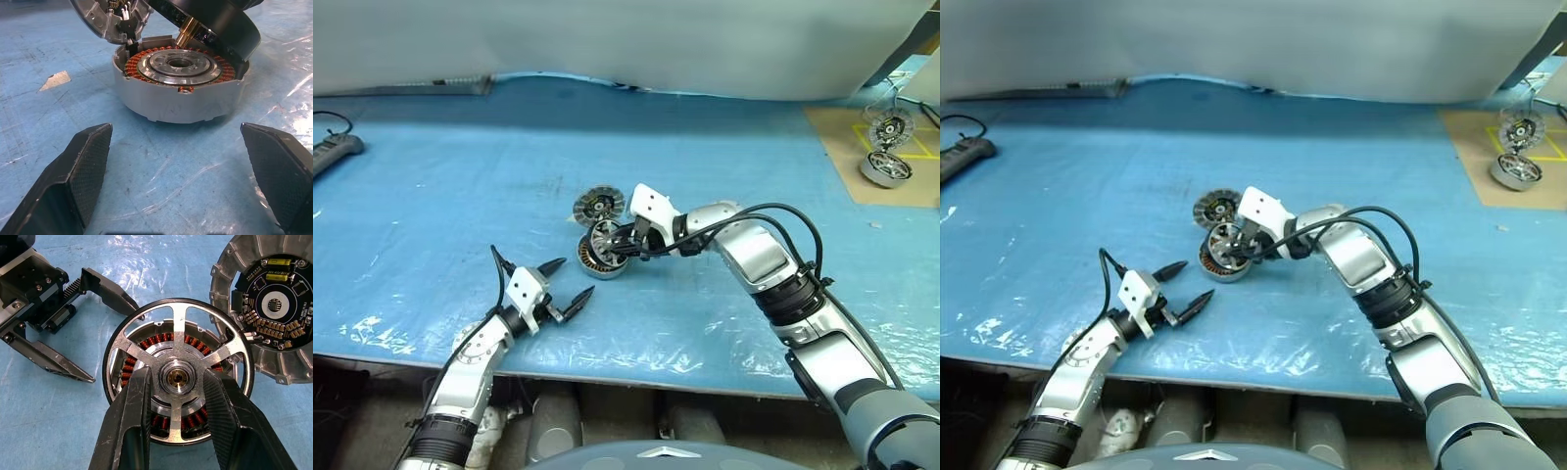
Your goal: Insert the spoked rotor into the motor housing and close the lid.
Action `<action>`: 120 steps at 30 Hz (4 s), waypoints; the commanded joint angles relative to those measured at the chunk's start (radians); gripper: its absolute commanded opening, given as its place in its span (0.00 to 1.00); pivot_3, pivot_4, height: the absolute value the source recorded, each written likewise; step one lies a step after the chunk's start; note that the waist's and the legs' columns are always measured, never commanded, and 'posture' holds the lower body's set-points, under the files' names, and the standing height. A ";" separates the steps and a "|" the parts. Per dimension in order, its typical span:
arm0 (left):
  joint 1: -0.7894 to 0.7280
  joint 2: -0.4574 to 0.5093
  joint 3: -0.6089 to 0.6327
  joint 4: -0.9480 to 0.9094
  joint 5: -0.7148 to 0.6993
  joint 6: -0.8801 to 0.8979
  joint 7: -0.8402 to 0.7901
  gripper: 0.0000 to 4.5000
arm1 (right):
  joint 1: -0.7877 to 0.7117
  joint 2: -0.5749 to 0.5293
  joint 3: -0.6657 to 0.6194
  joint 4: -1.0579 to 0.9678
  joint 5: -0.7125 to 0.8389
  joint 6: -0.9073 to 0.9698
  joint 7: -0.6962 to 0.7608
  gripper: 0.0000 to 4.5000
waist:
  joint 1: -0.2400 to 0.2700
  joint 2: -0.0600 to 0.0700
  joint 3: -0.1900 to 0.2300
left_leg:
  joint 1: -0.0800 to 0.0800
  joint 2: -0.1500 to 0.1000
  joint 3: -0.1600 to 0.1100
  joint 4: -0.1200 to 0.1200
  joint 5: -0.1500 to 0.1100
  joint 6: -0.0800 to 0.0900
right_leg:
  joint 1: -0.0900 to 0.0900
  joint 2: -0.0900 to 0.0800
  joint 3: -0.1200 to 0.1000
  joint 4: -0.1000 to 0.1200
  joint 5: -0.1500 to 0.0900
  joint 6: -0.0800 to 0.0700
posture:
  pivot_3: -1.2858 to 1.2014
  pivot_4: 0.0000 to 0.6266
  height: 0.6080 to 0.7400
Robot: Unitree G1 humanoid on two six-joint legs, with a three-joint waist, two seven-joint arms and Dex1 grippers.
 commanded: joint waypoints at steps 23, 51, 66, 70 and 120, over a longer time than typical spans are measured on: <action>-0.024 0.027 0.064 -0.324 -0.052 0.248 0.118 1.00 | 0.126 -0.035 -0.218 -0.124 0.089 -0.011 -0.066 0.00 | 0.002 0.000 0.000 | 0.000 0.000 0.000 0.000 0.000 0.000 | 0.001 0.000 0.000 0.000 0.000 -0.001 | 0.52 0.24 1.00; -0.642 0.088 0.220 0.604 -0.115 0.225 -0.026 0.00 | 0.701 0.205 -0.282 -0.160 0.085 -0.518 -0.338 0.00 | 0.001 -0.001 0.000 | -0.001 -0.002 -0.001 0.000 0.000 0.000 | 0.000 -0.001 0.000 -0.002 0.000 -0.001 | 0.52 0.24 1.00; -1.018 0.062 0.317 1.083 -0.191 0.361 -0.341 0.00 | 0.738 0.216 -0.267 -0.151 0.102 -0.545 -0.335 0.00 | 0.016 -0.003 0.001 | -0.002 -0.002 -0.002 -0.002 0.000 0.000 | 0.001 -0.001 -0.003 -0.003 0.000 -0.001 | 0.52 0.24 1.00; -1.077 0.056 0.301 1.131 -0.163 0.464 -0.430 0.00 | 0.733 0.225 -0.268 -0.146 0.103 -0.542 -0.343 0.00 | 0.022 -0.003 0.001 | -0.002 -0.002 -0.002 -0.003 0.000 0.000 | 0.001 -0.001 -0.003 -0.004 0.000 -0.001 | 0.52 0.24 1.00; -0.476 -0.072 0.223 0.172 -0.072 0.348 -0.394 0.00 | 0.532 0.078 -0.370 -0.233 0.158 -0.182 -0.420 0.00 | 0.023 -0.002 0.003 | -0.002 0.000 -0.009 -0.015 0.000 0.000 | 0.010 -0.003 -0.018 -0.018 0.000 -0.001 | 0.52 0.24 1.00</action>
